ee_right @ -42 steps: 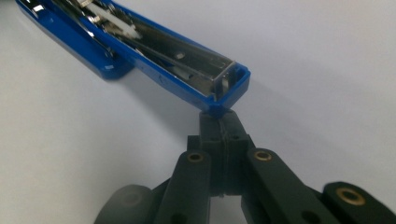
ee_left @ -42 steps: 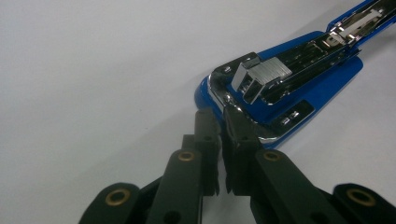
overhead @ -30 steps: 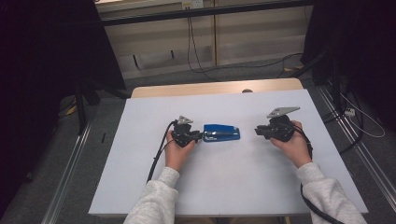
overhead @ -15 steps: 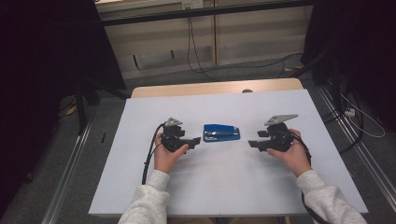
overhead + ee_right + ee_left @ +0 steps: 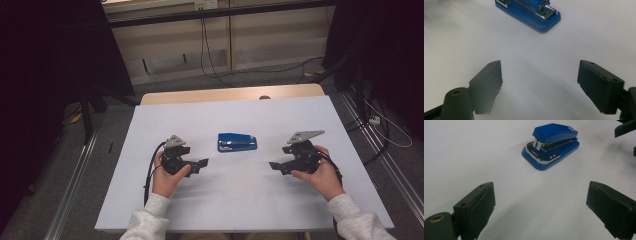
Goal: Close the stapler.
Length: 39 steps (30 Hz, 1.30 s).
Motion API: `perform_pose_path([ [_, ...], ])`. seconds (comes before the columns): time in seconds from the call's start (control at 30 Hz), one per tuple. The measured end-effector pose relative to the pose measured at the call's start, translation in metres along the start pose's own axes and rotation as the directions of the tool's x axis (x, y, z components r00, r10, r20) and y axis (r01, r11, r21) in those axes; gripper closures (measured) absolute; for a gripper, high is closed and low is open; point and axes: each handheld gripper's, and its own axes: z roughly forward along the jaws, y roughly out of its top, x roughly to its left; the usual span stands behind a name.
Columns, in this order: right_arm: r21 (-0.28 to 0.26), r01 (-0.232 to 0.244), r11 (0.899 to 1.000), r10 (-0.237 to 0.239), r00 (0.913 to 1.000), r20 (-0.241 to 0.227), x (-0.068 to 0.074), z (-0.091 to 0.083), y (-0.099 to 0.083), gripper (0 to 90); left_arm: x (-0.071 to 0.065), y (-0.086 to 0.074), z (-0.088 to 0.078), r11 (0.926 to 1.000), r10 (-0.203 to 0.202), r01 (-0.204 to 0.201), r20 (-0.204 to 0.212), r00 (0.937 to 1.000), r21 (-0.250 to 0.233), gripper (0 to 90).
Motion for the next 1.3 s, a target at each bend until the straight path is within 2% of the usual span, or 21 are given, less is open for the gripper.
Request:
perform_pose_path([
  [0.13, 0.006, 0.006, 1.0, -0.006, 1.0, 0.006, 0.002, -0.006, -0.004, 18.1, -0.002, -0.006, -0.011, 0.9999, 0.013, -0.013, 0.0, 0.9999, -0.004, 7.3],
  [0.43, 0.009, 0.014, 1.0, -0.014, 0.9998, 0.014, 0.004, -0.017, -0.013, 17.2, 0.001, -0.017, -0.034, 0.9997, 0.007, -0.007, -0.017, 0.9998, -0.024, 7.2],
  [0.8, 0.005, 0.013, 1.0, -0.013, 0.9997, 0.02, 0.005, -0.026, -0.019, 16.8, 0.005, -0.027, -0.051, 0.9992, 0.0, -0.002, -0.039, 0.9992, -0.04, 7.2],
  [0.87, 0.004, 0.018, 1.0, -0.018, 0.9997, 0.02, 0.006, -0.029, -0.021, 16.7, 0.005, -0.03, -0.055, 0.9993, 0.012, -0.014, -0.046, 0.9989, -0.034, 7.2],
  [1.3, 0.002, 0.017, 1.0, -0.017, 0.9998, 0.014, 0.011, -0.039, -0.031, 15.9, 0.008, -0.042, -0.072, 0.9994, 0.003, -0.005, -0.055, 0.9985, -0.034, 7.3],
])
